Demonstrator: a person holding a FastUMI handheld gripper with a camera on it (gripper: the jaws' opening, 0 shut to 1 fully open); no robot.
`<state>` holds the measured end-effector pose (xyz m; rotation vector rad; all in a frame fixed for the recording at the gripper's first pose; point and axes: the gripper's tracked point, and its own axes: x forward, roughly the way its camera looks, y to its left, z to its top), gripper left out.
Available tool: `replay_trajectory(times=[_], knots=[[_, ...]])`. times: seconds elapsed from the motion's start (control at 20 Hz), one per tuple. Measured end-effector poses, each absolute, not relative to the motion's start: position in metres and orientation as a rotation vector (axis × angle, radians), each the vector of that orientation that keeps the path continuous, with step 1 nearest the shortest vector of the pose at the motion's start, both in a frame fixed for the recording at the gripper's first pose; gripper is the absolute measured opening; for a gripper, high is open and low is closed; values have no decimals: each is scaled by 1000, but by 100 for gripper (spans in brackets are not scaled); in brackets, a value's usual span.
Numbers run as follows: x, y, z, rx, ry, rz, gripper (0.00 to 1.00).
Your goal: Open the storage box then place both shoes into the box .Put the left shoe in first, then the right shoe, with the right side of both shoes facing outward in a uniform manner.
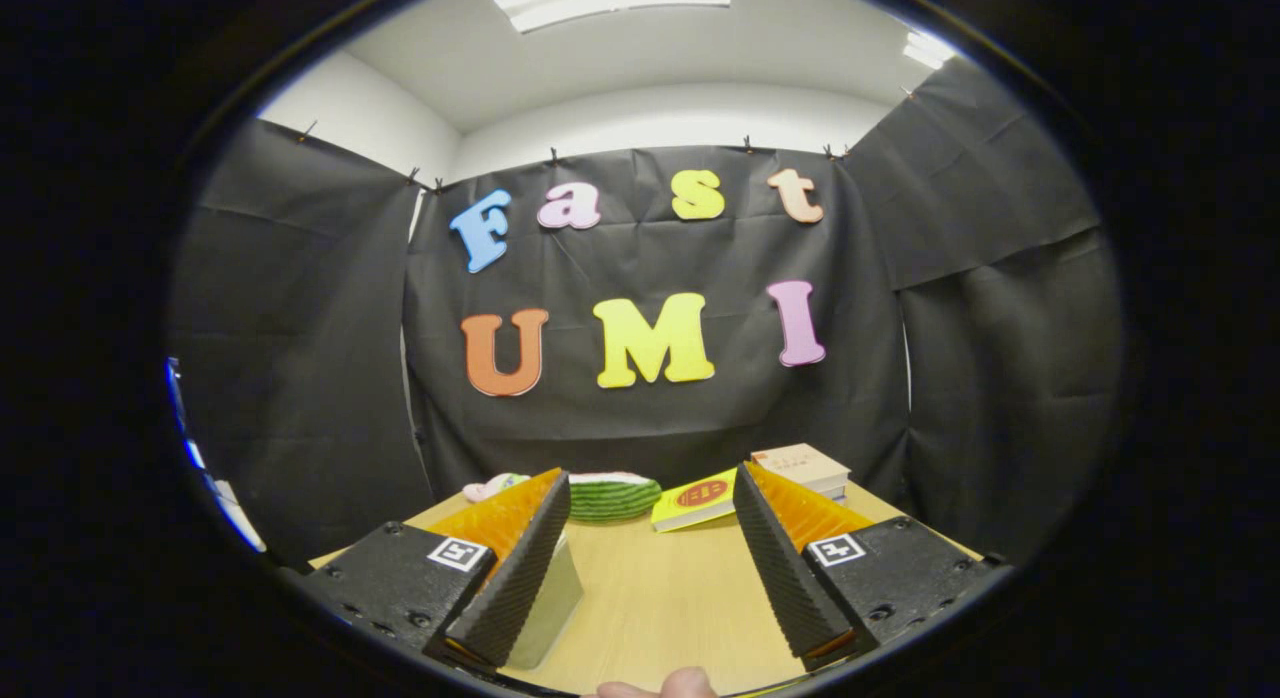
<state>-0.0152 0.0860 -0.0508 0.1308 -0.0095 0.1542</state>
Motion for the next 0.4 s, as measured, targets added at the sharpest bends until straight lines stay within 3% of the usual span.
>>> replay_trajectory(times=[0.4], knots=[[-16, 96, -45, 125, -31, 166, 100]])
